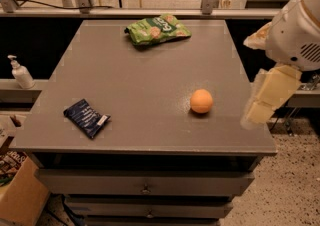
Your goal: Move rxbar blueberry near green rice chip bag
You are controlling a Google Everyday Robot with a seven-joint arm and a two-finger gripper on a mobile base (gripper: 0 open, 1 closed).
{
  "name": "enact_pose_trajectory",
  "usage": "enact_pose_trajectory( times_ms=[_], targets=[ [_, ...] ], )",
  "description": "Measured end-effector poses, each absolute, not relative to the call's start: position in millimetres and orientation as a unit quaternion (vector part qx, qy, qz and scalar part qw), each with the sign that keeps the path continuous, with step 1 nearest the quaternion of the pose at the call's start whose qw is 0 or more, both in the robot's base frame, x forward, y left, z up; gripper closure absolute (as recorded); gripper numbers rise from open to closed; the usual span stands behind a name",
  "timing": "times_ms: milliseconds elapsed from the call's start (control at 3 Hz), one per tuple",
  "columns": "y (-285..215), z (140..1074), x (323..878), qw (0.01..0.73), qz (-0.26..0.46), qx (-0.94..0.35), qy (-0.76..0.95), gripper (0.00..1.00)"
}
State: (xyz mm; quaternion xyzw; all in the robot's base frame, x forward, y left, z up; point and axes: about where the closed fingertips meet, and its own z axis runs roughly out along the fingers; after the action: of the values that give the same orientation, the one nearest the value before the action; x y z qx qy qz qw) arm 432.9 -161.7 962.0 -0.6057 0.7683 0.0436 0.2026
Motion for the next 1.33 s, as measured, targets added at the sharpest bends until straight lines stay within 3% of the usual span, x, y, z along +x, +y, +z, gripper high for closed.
enact_pose_trajectory(
  times_ms=[1000,1333],
  targets=[
    [-31,958,408,0.245,0.162,-0.589,0.753,0.00],
    [-31,958,408,0.245,0.162,-0.589,0.753,0.00]
  ],
)
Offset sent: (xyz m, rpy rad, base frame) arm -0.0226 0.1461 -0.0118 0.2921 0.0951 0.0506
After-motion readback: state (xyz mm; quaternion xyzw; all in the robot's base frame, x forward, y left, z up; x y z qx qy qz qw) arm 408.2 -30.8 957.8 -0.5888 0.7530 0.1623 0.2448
